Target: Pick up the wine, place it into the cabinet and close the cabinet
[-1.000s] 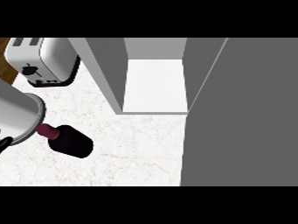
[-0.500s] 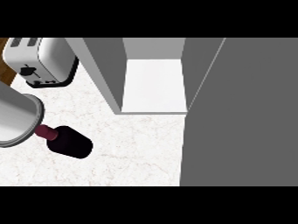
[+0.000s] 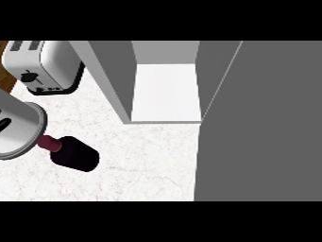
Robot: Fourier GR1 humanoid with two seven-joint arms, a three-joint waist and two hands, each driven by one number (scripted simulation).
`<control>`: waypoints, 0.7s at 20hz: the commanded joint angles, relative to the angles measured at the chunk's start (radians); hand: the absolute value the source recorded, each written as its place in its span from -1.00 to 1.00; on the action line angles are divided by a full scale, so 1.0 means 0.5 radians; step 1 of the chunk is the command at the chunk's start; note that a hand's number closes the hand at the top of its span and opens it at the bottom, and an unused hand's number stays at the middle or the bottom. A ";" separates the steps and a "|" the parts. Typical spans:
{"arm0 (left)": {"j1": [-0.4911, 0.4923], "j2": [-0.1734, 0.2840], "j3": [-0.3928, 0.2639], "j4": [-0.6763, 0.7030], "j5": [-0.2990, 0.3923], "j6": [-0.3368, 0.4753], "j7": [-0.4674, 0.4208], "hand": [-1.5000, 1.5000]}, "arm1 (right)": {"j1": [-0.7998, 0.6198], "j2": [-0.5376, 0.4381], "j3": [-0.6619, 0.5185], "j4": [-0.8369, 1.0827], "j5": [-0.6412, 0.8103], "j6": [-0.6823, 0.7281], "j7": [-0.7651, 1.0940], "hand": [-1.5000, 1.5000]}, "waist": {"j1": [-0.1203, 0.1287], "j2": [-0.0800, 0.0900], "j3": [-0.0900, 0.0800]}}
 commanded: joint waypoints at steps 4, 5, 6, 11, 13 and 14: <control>-0.211 -0.052 -0.116 0.297 -0.189 -0.097 0.012 -1.00 | 0.030 0.035 0.010 -0.227 -0.099 -0.019 0.127 -1.00 | 0.000 0.003 0.000; -0.208 -0.079 -0.087 0.452 -0.275 -0.214 -0.081 -1.00 | 0.187 0.013 -0.066 -0.322 -0.203 0.052 0.063 -1.00 | -0.020 0.002 0.001; -0.067 -0.123 -0.102 0.341 -0.290 -0.234 -0.074 -1.00 | 0.113 -0.017 -0.085 -0.339 -0.228 0.048 0.130 -1.00 | -0.001 0.000 0.000; -0.089 -0.189 -0.091 0.565 -0.396 -0.419 -0.202 -1.00 | -0.101 0.007 -0.037 -0.361 -0.148 -0.089 0.326 -1.00 | 0.007 0.000 -0.002; -0.202 -0.300 -0.110 0.711 -0.683 -0.401 -0.352 -1.00 | -0.100 -0.028 -0.136 -0.181 -0.241 0.031 0.188 -1.00 | 0.002 0.004 0.000; -0.258 -0.218 -0.018 0.838 -0.648 -0.456 -0.387 -1.00 | -0.042 -0.012 -0.116 -0.307 -0.227 0.006 0.232 -1.00 | -0.010 0.003 -0.001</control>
